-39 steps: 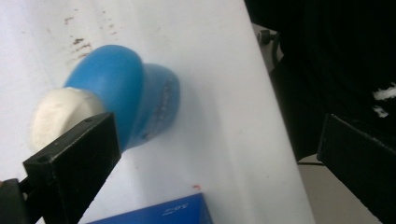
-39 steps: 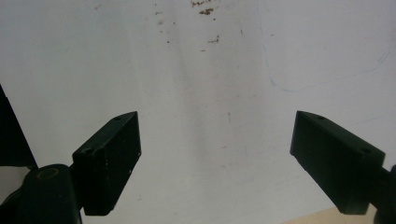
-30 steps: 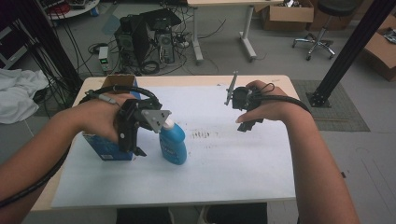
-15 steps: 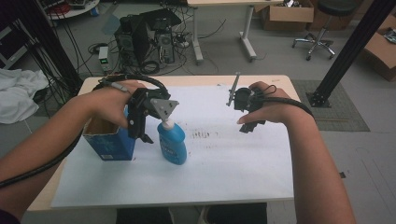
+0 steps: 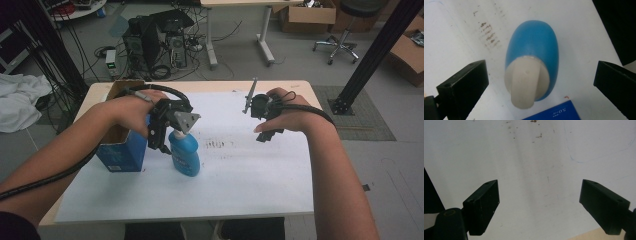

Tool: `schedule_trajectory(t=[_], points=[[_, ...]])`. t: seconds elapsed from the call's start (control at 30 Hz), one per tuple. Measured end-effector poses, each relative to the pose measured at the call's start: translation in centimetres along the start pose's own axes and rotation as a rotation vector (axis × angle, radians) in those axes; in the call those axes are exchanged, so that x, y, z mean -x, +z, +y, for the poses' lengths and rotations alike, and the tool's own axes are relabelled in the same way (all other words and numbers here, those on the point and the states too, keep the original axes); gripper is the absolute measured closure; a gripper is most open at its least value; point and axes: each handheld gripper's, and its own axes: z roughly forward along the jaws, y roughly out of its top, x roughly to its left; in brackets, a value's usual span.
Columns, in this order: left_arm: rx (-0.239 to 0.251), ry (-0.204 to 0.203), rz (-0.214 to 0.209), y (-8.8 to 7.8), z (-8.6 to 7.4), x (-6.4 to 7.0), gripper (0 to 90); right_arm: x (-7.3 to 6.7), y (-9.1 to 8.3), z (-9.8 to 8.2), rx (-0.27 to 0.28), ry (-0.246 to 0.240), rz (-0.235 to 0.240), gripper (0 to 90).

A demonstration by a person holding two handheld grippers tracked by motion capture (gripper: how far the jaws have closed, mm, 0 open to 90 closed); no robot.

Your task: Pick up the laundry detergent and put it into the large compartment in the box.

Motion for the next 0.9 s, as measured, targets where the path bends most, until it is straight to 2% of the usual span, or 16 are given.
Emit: schedule_trajectory(t=[0.17, 0.23, 0.5, 0.67, 0.9], points=[[-0.015, 0.011, -0.013, 0.9, 0.4, -0.2, 0.2, 0.0, 0.2, 0.1, 0.004, -0.003, 0.004, 16.3], [-0.021, 0.003, -0.018, 1.2, 0.5, -0.3, 0.2, 0.0, 0.3, 0.0, 0.003, -0.004, 0.004, 16.3], [-0.056, 0.013, -0.017, 2.8, 0.6, -0.5, 0.6, 0.0, 0.6, 0.1, 0.001, -0.007, 0.009, 16.3], [-0.058, 0.039, -0.017, 3.5, 0.7, -0.5, 1.1, 0.0, 0.7, 0.2, 0.001, -0.009, 0.008, 16.3], [-0.064, 0.036, -0.025, 4.2, 0.8, -0.5, 2.0, 0.1, 0.6, 0.1, 0.013, -0.003, -0.006, 16.5]])
